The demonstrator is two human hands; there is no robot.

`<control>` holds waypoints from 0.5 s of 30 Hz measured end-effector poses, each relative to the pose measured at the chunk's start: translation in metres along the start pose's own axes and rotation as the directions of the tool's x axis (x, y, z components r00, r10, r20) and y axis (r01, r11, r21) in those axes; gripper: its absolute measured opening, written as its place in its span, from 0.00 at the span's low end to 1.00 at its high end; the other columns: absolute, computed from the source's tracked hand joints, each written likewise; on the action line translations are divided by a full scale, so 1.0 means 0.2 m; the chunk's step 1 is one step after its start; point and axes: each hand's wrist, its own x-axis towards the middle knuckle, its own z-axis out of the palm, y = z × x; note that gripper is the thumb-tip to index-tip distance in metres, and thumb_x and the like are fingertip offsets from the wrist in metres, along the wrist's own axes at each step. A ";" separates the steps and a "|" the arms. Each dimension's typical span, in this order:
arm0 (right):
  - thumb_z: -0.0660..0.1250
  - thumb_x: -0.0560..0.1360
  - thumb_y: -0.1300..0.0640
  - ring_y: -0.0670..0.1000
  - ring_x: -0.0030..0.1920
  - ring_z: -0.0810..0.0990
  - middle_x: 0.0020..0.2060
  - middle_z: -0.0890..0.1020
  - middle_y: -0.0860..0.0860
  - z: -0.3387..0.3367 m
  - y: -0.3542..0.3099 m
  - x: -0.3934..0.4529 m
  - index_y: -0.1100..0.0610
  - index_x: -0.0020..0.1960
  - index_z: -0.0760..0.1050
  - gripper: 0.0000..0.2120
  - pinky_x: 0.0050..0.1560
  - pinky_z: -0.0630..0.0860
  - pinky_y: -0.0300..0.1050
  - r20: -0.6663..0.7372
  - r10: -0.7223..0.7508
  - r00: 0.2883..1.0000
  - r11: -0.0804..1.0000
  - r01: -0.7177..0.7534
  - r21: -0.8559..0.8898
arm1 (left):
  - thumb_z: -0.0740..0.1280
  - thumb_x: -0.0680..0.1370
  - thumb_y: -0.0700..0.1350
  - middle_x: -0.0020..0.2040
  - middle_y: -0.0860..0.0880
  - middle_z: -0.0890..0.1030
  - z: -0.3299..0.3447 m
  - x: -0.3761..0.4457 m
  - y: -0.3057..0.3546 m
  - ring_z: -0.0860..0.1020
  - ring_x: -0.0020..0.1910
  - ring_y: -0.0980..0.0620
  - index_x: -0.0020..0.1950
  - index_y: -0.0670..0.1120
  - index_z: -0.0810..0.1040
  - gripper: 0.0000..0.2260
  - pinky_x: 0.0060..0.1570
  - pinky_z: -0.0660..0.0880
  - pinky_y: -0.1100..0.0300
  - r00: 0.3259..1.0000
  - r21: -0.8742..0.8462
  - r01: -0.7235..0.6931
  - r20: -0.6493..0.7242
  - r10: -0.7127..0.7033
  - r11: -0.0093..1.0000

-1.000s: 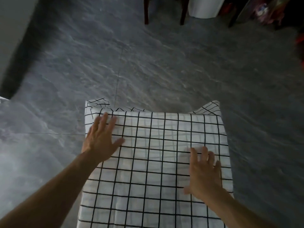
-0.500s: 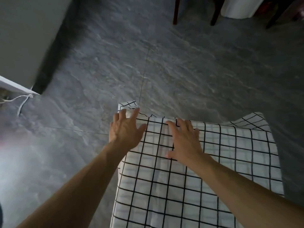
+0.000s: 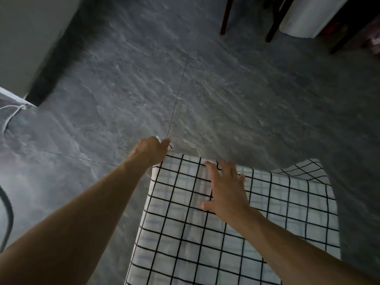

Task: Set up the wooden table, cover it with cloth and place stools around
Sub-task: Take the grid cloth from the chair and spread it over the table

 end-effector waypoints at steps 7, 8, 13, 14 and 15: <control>0.78 0.64 0.40 0.60 0.76 0.50 0.76 0.51 0.56 0.00 0.00 0.01 0.46 0.77 0.47 0.54 0.72 0.58 0.67 -0.001 0.001 1.000 1.000 -0.002 -0.015 | 0.56 0.81 0.55 0.70 0.37 0.67 -0.03 -0.02 -0.19 0.68 0.66 0.37 0.71 0.39 0.64 0.25 0.65 0.68 0.41 0.966 -0.001 0.095 -0.240 -0.092 0.996; 0.78 0.63 0.40 0.59 0.76 0.51 0.75 0.52 0.56 0.01 0.01 0.01 0.46 0.77 0.47 0.54 0.72 0.58 0.67 -0.005 0.000 1.000 1.000 0.000 -0.018 | 0.59 0.81 0.55 0.73 0.40 0.65 -0.02 -0.06 -0.17 0.66 0.68 0.38 0.72 0.42 0.63 0.25 0.66 0.67 0.41 0.964 0.062 0.029 -0.264 -0.012 0.998; 0.78 0.64 0.40 0.61 0.77 0.48 0.76 0.50 0.56 0.02 0.01 0.00 0.46 0.77 0.46 0.54 0.72 0.56 0.67 -0.012 -0.012 1.000 1.000 0.012 0.005 | 0.62 0.79 0.50 0.74 0.50 0.66 0.12 -0.32 0.11 0.62 0.72 0.48 0.71 0.51 0.69 0.19 0.69 0.64 0.48 0.848 0.263 -0.403 -0.254 0.466 0.877; 0.78 0.64 0.40 0.61 0.77 0.47 0.76 0.50 0.56 0.02 0.01 0.00 0.46 0.77 0.46 0.54 0.72 0.55 0.67 -0.010 -0.012 1.000 1.000 0.012 0.021 | 0.64 0.78 0.48 0.72 0.51 0.69 0.18 -0.37 0.16 0.64 0.71 0.49 0.69 0.51 0.72 0.19 0.68 0.65 0.50 0.811 0.280 -0.473 -0.233 0.537 0.835; 0.78 0.64 0.41 0.61 0.77 0.47 0.76 0.50 0.56 0.02 0.02 0.00 0.46 0.77 0.47 0.54 0.72 0.55 0.67 -0.014 -0.012 1.000 0.999 0.013 0.039 | 0.65 0.77 0.46 0.69 0.51 0.72 0.23 -0.41 0.19 0.66 0.69 0.49 0.67 0.50 0.74 0.18 0.67 0.67 0.51 0.789 0.275 -0.518 -0.212 0.577 0.810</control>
